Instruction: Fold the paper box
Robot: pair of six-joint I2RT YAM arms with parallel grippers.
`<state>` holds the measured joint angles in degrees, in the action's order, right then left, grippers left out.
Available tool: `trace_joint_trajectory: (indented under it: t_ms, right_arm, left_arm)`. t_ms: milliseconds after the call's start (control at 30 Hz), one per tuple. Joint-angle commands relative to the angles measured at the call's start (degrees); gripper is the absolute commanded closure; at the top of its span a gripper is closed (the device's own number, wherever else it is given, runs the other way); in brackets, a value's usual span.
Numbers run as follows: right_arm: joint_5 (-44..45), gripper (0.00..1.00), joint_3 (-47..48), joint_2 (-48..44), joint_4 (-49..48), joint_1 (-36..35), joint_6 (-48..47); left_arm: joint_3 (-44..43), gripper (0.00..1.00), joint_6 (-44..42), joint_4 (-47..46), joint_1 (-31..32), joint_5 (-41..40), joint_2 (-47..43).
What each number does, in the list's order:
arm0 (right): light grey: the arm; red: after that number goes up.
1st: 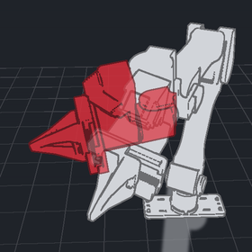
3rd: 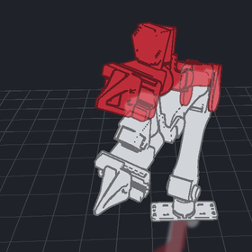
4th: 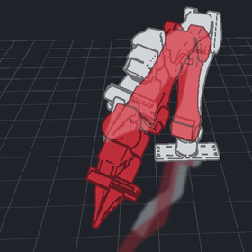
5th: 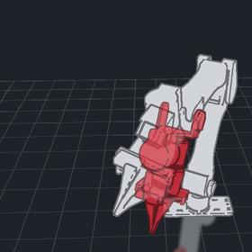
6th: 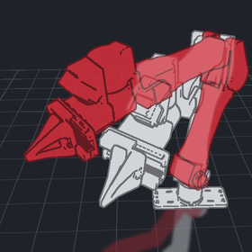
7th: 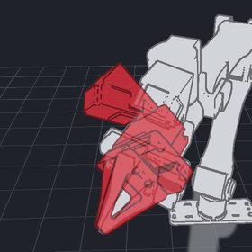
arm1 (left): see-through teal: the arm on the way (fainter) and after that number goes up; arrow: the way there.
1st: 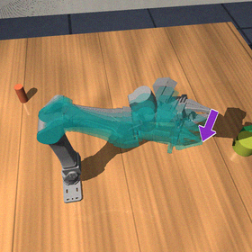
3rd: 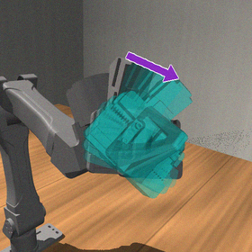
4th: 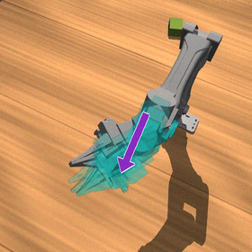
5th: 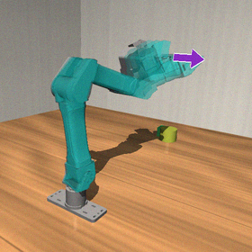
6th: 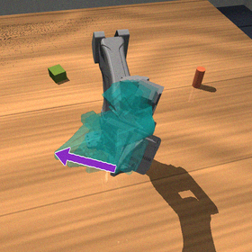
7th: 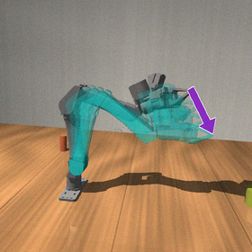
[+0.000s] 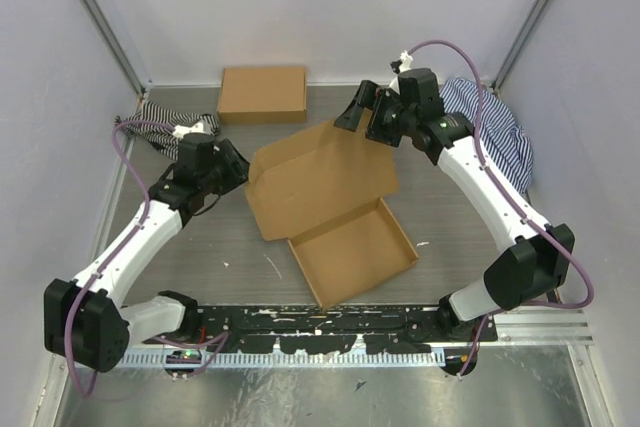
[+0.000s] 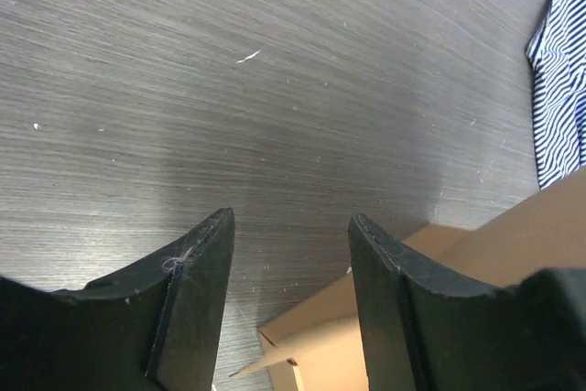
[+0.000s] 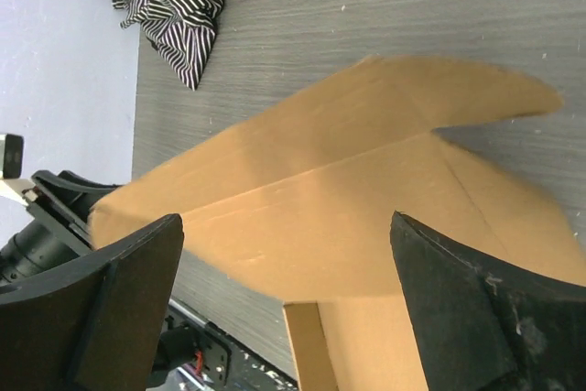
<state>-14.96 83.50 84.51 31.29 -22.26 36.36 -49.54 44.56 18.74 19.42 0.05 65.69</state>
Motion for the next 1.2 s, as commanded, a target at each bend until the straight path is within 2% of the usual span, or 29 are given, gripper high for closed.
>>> trace_joint_trajectory:
  t_ms: [0, 67, 200, 300, 400, 567, 767, 900, 1000, 1167]
  right_arm:
    - [-1.2, 0.0, 5.3, -2.1, -3.1, 0.3, -7.8]
    - [1.0, 0.03, 7.4, -2.0, -1.1, 0.5, -13.3]
    - [15.4, 0.05, 9.6, -2.2, 5.5, 0.9, -25.1]
    - [21.7, 0.06, 8.4, -1.5, 9.7, 2.7, -28.2]
    - [15.9, 0.09, 5.2, -1.1, 10.9, 7.3, -27.7]
    - [13.0, 0.14, 0.4, 2.0, 10.4, 7.6, -27.7]
    - [9.5, 0.23, 2.8, 12.4, 10.0, 7.7, -27.6]
    - [10.7, 0.23, 4.8, 16.7, 10.5, 7.8, -27.2]
    - [8.2, 0.26, 6.0, 19.8, 11.5, 7.8, -27.7]
    - [1.6, 0.43, 5.3, 22.3, 11.2, 7.8, -28.0]
  left_arm:
    - [-0.7, 0.41, -0.7, 0.2, -0.5, 1.3, 0.7]
    - [-1.3, 0.41, -1.0, 0.7, -0.8, 1.4, 0.8]
    - [-1.6, 0.42, -1.1, -1.7, -1.0, 4.4, 1.2]
    - [-2.5, 0.43, -0.4, -2.8, -0.9, 7.6, 2.8]
    - [-4.1, 0.44, -1.6, -0.3, -1.0, 7.6, 3.9]
    - [-1.1, 0.44, -1.0, 1.0, -1.3, 8.7, 0.2]
    - [4.2, 0.44, -0.9, 1.9, -1.3, 9.5, -4.6]
    - [7.0, 0.44, -0.9, 3.0, -1.3, 9.7, -7.7]
    - [9.0, 0.44, -0.9, 3.3, -1.4, 9.2, -9.6]
    - [9.8, 0.44, -1.7, 4.7, -1.3, 8.2, -11.3]
